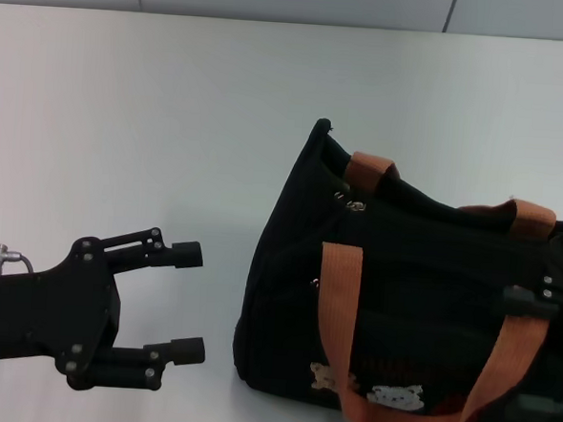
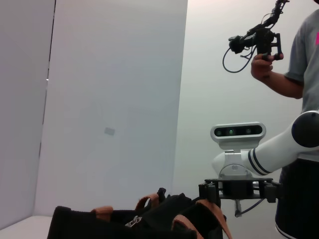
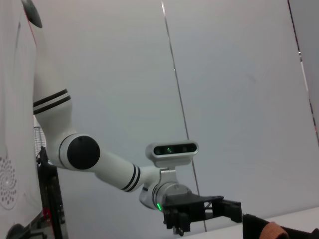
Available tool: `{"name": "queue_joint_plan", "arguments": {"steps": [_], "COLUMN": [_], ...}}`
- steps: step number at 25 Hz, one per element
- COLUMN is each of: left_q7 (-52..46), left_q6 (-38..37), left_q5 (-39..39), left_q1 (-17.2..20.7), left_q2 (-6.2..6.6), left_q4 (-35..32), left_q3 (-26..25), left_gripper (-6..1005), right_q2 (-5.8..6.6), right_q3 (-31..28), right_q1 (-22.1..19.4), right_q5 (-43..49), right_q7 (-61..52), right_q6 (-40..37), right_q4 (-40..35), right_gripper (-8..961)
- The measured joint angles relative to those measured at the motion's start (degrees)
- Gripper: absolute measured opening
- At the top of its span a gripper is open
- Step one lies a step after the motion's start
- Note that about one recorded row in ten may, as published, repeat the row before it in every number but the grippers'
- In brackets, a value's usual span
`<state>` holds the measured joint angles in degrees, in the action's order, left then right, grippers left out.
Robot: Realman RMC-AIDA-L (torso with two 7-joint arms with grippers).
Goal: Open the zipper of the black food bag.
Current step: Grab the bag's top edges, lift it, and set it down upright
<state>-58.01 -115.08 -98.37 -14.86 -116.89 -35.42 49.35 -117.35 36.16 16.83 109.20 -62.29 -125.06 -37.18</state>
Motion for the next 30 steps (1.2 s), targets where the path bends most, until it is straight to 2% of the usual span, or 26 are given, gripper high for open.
{"name": "queue_joint_plan", "arguments": {"steps": [11, 14, 16, 17, 18, 19, 22, 24, 25, 27, 30], "left_q7": [2.4, 5.5, 7.3, 8.2, 8.2, 10.4, 10.4, 11.1, 15.7, 17.9, 17.9], "left_q6": [1.5, 4.3, 4.4, 4.2, 4.2, 3.9, 3.9, 4.1, 5.3, 5.9, 5.9], "left_q5": [0.0, 0.1, 0.1, 0.1, 0.1, -0.1, -0.1, -0.3, -0.6, -0.6, -0.6], "left_q1": [0.4, 1.5, 1.8, 1.8, 1.8, 1.8, 1.8, 1.8, -0.6, -2.0, -2.0], "left_q2": [-1.09, -1.71, -1.69, -1.62, -1.62, -1.52, -1.52, -1.62, -1.82, -1.83, -1.83], "left_q4": [0.3, 1.5, 3.9, 5.3, 5.3, 8.3, 8.3, 9.2, 14.8, 17.1, 17.1], "left_q3": [-0.3, -3.2, -5.6, -6.5, -6.5, -7.2, -7.2, -6.7, -3.9, -3.4, -3.4], "left_gripper": [787, 776, 770, 766, 763, 759, 749, 742, 739, 732, 722], "right_q2": [-0.4, -0.76, -0.83, -0.88, -0.88, -0.88, -0.88, -0.84, -0.84, -0.83, -0.83], "right_q3": [-1.3, -4.1, -6.6, -10.0, -10.0, -11.6, -18.2, -20.0, -20.0, -20.6, -20.9], "right_q1": [-0.3, -0.5, -0.8, -1.1, -1.1, -1.2, -1.5, -1.5, -1.5, -1.6, -1.7], "right_q5": [-0.5, -0.6, -0.6, -0.6, -0.6, -0.6, -0.6, -0.6, -0.6, -0.6, -0.6], "right_q7": [0.3, 0.7, 1.3, 1.8, 1.8, 2.0, 4.9, 6.0, 6.0, 6.2, 6.2], "right_q6": [0.0, 0.0, 0.0, 0.1, 0.1, 0.1, 0.1, 0.1, 0.1, 0.2, 0.2], "right_q4": [0.0, 0.0, 0.3, 1.1, 1.1, 1.5, 4.8, 5.9, 5.9, 6.1, 6.1], "right_gripper": [825, 825, 825, 825, 825, 825, 824, 824, 824, 824, 824]}}
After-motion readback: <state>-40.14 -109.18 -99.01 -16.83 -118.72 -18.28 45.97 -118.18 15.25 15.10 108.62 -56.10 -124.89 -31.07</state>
